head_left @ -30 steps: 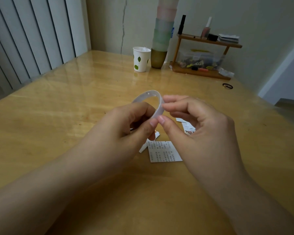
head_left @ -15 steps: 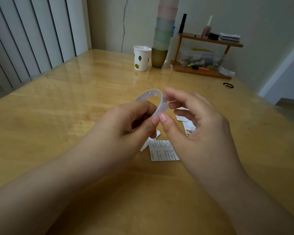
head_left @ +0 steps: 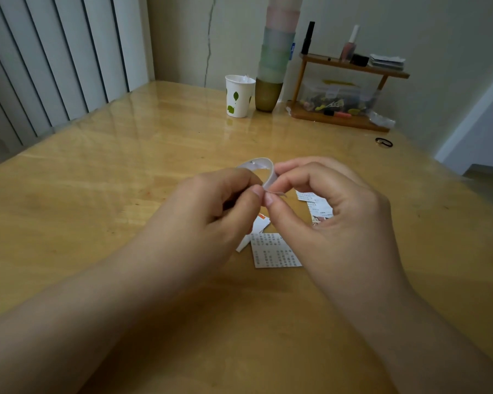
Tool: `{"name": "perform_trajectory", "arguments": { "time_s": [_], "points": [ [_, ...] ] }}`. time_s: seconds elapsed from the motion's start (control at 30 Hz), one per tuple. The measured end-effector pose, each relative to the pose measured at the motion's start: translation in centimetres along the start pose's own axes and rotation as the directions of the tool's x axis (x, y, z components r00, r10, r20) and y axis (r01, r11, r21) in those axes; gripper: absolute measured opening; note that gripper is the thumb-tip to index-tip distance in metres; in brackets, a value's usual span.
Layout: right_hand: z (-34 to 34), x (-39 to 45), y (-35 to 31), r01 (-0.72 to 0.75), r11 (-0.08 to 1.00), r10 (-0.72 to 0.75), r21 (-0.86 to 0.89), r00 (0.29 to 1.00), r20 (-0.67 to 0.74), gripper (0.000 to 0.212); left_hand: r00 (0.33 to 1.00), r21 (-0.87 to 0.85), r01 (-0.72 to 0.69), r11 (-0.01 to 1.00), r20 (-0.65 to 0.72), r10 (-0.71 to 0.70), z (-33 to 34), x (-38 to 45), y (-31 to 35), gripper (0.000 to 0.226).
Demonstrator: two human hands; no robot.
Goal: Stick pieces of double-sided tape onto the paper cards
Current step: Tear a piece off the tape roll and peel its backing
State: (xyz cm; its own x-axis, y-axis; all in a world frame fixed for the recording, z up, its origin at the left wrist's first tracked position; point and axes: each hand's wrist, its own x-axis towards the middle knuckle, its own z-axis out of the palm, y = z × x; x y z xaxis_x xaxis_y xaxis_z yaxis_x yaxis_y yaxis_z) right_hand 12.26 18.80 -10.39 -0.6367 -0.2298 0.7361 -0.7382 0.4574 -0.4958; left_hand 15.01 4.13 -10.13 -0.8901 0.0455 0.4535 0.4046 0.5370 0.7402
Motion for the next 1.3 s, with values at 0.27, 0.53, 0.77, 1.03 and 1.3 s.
{"name": "perform_trajectory", "arguments": {
  "time_s": [0.27, 0.53, 0.77, 1.03, 1.3],
  "points": [
    [0.4, -0.1, 0.0, 0.024, 0.999, -0.023, 0.032, 1.000, -0.019, 0.005, 0.998, 0.064, -0.036, 0.997, -0.051, 0.039, 0.2, -0.1, 0.0, 0.027],
    [0.2, 0.2, 0.2, 0.090, 0.989, -0.094, 0.118, 0.995, 0.026, 0.008, 0.997, -0.181, 0.074, 0.981, 0.033, -0.069, 0.0, 0.2, 0.3, 0.030],
    [-0.2, 0.4, 0.5, 0.067, 0.991, -0.077, 0.119, 0.993, 0.088, 0.007, 0.974, -0.326, 0.203, 0.923, 0.166, -0.156, -0.3, 0.6, -0.1, 0.031],
    [-0.8, 0.6, 0.3, 0.090, 0.989, -0.104, 0.116, 0.987, 0.121, 0.002, 0.959, -0.510, 0.244, 0.825, 0.254, -0.127, -0.3, 0.5, 0.2, 0.026],
    [-1.9, 1.2, 0.3, 0.066, 0.980, -0.114, 0.187, 0.958, 0.262, 0.005, 0.938, -0.585, 0.274, 0.763, 0.337, -0.079, 0.1, 0.4, -0.2, 0.018]
  ]
}}
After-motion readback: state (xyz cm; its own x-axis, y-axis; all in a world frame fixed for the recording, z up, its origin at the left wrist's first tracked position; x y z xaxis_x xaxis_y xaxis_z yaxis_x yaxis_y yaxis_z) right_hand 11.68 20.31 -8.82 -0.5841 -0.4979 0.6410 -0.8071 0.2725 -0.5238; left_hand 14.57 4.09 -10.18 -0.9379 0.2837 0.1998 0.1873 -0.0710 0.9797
